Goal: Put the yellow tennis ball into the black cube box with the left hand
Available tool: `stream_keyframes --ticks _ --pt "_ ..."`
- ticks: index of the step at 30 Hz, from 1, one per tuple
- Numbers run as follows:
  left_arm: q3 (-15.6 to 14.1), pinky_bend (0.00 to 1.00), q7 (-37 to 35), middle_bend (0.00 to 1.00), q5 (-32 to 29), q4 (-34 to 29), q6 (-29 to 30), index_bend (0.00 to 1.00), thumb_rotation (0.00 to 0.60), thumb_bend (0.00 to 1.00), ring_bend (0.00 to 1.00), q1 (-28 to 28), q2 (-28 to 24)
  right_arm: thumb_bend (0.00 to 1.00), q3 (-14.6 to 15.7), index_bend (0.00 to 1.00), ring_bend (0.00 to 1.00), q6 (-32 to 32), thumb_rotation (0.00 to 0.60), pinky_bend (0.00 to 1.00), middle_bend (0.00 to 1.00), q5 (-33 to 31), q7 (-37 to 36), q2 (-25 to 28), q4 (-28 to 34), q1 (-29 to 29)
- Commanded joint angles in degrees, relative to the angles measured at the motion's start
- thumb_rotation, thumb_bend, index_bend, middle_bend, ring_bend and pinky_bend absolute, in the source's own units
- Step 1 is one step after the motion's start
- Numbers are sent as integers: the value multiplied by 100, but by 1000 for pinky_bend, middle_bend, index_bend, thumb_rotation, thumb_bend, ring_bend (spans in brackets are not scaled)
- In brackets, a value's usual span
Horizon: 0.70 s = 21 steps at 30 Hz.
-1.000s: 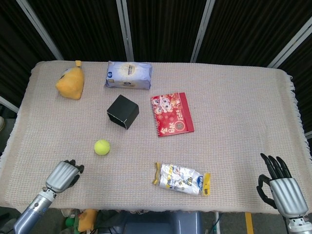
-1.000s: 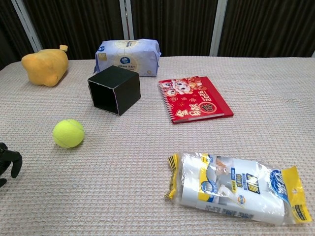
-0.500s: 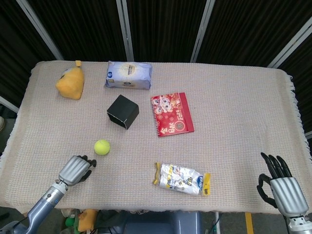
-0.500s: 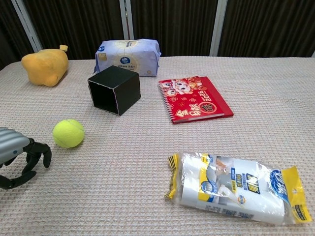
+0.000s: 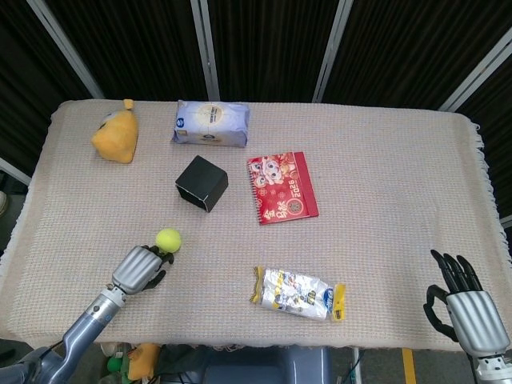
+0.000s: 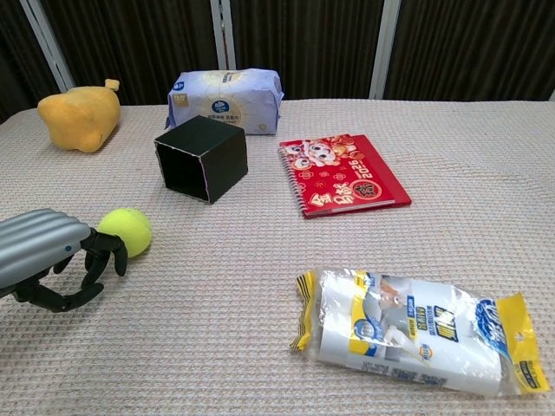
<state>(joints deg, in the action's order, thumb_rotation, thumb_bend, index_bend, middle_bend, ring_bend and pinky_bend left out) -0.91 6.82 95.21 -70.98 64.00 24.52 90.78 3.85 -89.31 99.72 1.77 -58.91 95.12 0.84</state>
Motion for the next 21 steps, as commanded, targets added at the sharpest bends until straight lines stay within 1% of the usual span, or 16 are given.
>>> stream_keyframes --ticks 1,7,15,21 --pt "29 590 12 597 -68 32 -51 404 600 425 446 46 43 414 -3 0 0 -13 600 0 0 2 -21 10 0 -4" --pt "76 585 -2 581 -172 155 -114 397 600 415 445 140 131 414 1 0 0 -23 600 0 0 19 -41 20 1 -9" --pt "297 574 -42 560 -410 93 -265 383 600 413 436 328 102 414 -11 0 0 -16 600 0 0 -2 -49 27 5 -7" --pt "386 566 -163 549 -490 185 -317 380 600 412 433 456 180 414 -12 0 0 -13 600 0 0 -4 -55 34 11 -7"
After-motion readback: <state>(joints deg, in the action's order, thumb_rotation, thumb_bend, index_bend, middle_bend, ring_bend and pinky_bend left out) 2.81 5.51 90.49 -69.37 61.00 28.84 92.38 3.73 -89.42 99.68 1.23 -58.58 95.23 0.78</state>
